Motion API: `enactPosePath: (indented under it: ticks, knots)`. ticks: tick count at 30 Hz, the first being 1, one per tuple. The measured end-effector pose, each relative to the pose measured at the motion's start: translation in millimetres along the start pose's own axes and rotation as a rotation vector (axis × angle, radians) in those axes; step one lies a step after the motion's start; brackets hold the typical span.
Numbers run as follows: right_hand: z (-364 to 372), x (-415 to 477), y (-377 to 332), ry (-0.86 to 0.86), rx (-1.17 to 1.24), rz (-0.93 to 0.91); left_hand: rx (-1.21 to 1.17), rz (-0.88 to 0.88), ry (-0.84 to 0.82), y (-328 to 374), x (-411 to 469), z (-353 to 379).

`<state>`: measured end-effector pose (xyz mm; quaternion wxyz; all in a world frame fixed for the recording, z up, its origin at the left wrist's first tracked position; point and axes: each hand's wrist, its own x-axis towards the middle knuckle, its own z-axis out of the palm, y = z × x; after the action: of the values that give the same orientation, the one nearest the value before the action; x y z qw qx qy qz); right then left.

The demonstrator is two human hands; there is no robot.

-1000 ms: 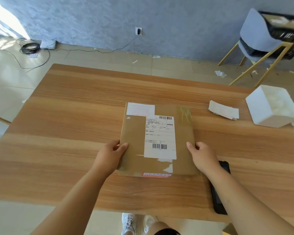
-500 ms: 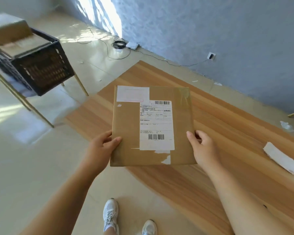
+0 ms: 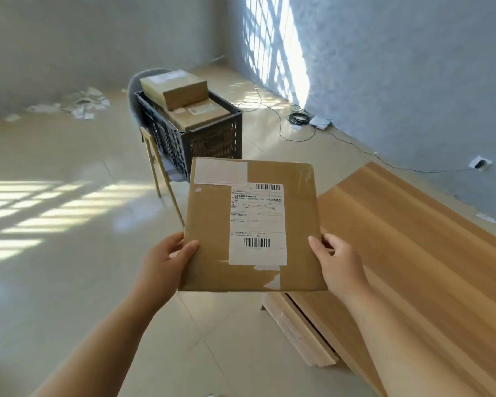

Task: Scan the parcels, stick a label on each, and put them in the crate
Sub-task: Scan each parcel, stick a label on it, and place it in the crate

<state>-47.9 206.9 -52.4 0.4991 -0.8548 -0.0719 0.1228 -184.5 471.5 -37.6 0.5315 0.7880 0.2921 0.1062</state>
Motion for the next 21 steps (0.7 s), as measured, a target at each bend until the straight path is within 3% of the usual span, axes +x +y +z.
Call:
enactPosePath:
  ticks: [13, 21]
  knots:
    - [134, 148, -86, -0.149, -0.002, 0.012, -0.059, -0.062, 0.053, -16, 179, -101]
    - [193, 309, -135, -0.144, 0.045, 0.076, 0.043, -0.083, 0.068, 11, 353, -122]
